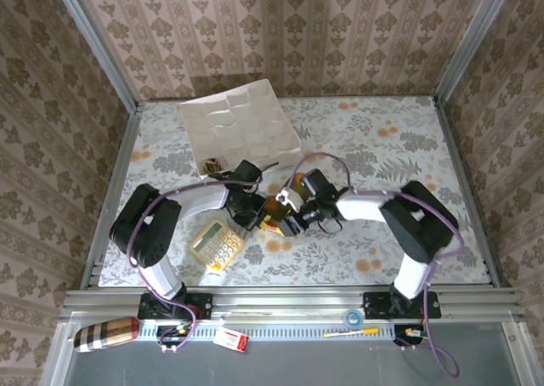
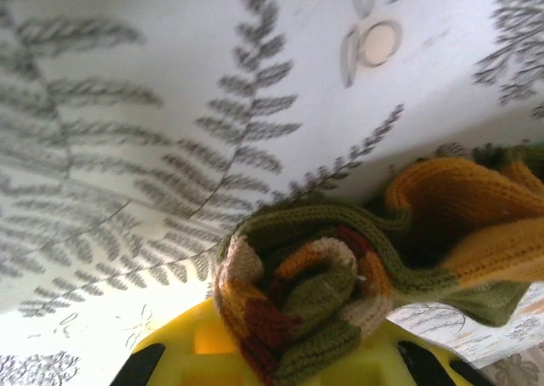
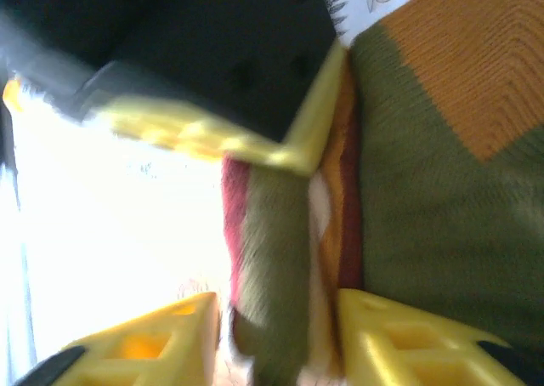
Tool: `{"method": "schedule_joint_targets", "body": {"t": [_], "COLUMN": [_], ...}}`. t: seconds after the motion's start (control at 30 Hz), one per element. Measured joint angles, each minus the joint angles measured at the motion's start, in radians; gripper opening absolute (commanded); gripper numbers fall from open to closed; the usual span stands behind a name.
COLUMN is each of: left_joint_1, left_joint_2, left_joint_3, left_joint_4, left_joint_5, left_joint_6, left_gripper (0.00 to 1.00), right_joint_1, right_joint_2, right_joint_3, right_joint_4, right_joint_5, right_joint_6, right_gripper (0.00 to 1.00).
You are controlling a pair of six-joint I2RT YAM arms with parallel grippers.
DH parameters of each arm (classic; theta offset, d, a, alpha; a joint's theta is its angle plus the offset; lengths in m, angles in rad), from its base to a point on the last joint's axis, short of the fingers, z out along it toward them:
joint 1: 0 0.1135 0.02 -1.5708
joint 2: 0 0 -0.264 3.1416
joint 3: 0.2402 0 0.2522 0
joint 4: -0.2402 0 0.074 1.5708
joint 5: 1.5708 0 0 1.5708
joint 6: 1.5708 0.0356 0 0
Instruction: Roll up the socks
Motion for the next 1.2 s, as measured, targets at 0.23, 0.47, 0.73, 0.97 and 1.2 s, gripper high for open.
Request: {"method": "schedule_joint_targets", "body": {"t": [0.23,0.47,0.73,0.97,1.2], "left_joint_1": [0.001,0.001,0.002,0.021,0.050], "left_joint_2": [0.043,0.071,0.077,0.063,-0.015], "left_joint_3": [0.066,0.105,0.113,0.103,0.051], "left_joint_4": [-0.093,-0.142,-0.154,-0.143,-0.122], "left_joint_5": [0.017,0.024,0.026,0.014,-0.024], "left_joint_6": [-0.022,-0.022,-0.021,-0.015,0.021], "left_gripper": [0.00,0.00,0.00,0.12,0.46], "right_joint_1": [0.294,0.396,0.415,0.414,0.349], "right_joint_2": [-0.224,-0.136,0.009,0.063,0.085], "right_joint_3": [-0.134,-0.101,-0.011,0.051,0.161], "right_joint_4": [0.113,0.140,0.168,0.134,-0.022], "right_joint_5": [0.499,0.755,0.906,0.949,0.772], "right_joint_6": [-0.257,-0.458,-0.587,-0.539,-0.421], "right_gripper": [0.56,0.54,0.33,0.00,0.00]}}
